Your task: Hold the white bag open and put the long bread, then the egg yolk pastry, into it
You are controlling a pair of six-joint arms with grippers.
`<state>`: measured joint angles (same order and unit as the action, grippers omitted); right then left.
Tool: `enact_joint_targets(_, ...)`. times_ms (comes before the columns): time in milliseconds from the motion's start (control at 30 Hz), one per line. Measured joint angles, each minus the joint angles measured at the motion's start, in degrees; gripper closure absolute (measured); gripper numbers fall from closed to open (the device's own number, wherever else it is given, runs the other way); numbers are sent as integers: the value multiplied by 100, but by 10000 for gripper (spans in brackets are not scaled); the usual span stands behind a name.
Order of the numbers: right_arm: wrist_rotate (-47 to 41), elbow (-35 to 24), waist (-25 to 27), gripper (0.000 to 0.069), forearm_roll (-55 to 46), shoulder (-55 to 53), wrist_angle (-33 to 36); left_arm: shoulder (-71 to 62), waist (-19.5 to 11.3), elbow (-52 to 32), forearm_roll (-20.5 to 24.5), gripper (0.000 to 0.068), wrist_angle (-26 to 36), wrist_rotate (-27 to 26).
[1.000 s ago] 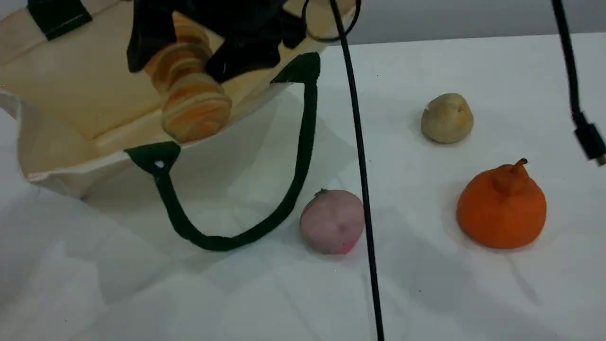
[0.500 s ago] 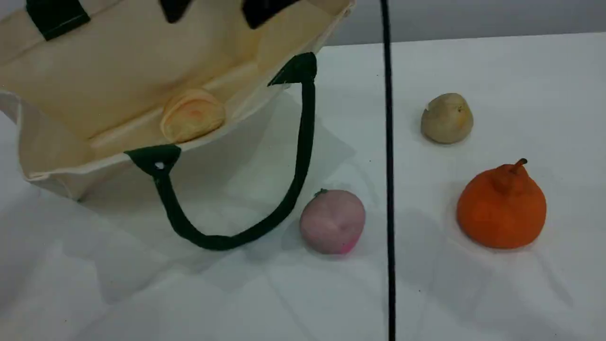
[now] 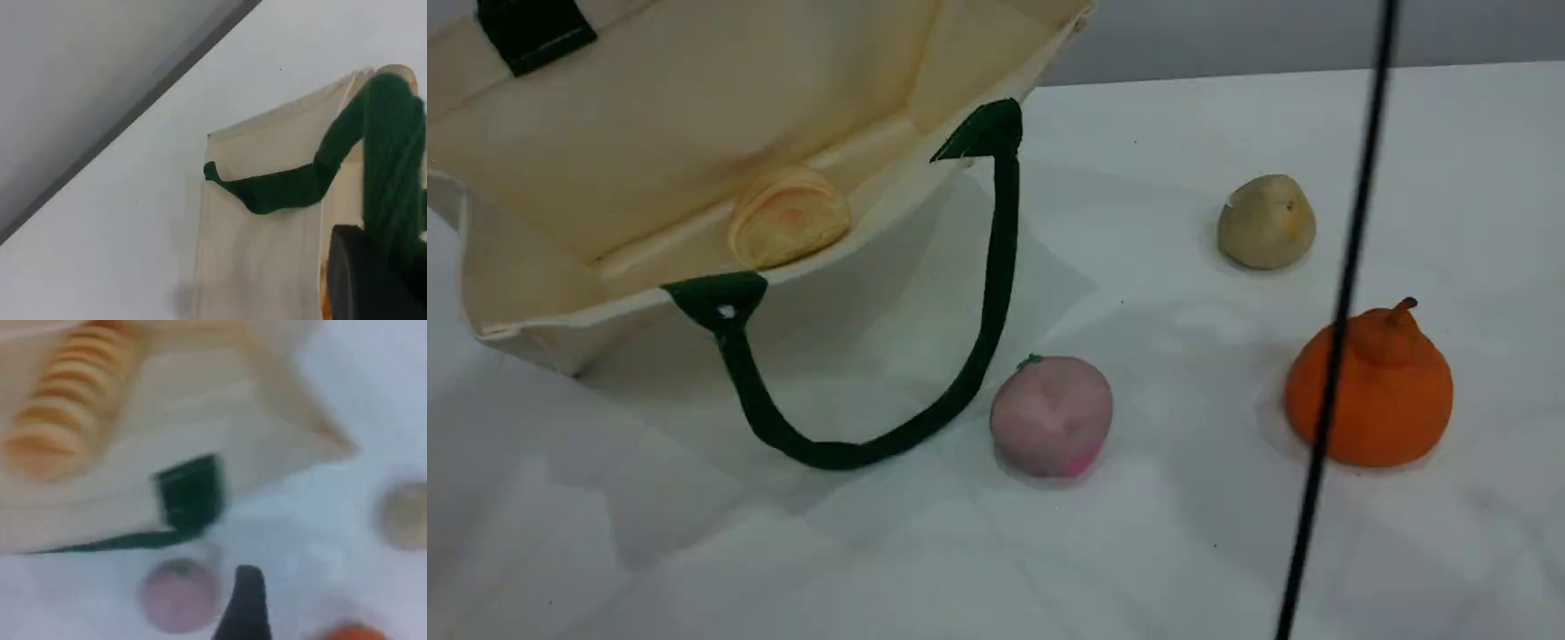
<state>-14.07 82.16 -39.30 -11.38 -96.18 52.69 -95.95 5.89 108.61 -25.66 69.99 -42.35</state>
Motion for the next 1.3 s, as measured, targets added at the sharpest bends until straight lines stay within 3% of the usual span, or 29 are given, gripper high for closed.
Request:
enact_joint_targets(267, -559, -6, 498, 114, -1219, 16, 26, 0, 0, 0, 13, 603, 0, 5)
enact_joint_targets(600, -539, -18, 1498, 114, -338, -306, -494, 0, 0, 0, 18, 603, 0, 5)
enact_joint_targets(1300, -363, -1, 1530, 114, -207, -2243, -1337, 0, 0, 0, 18, 603, 0, 127)
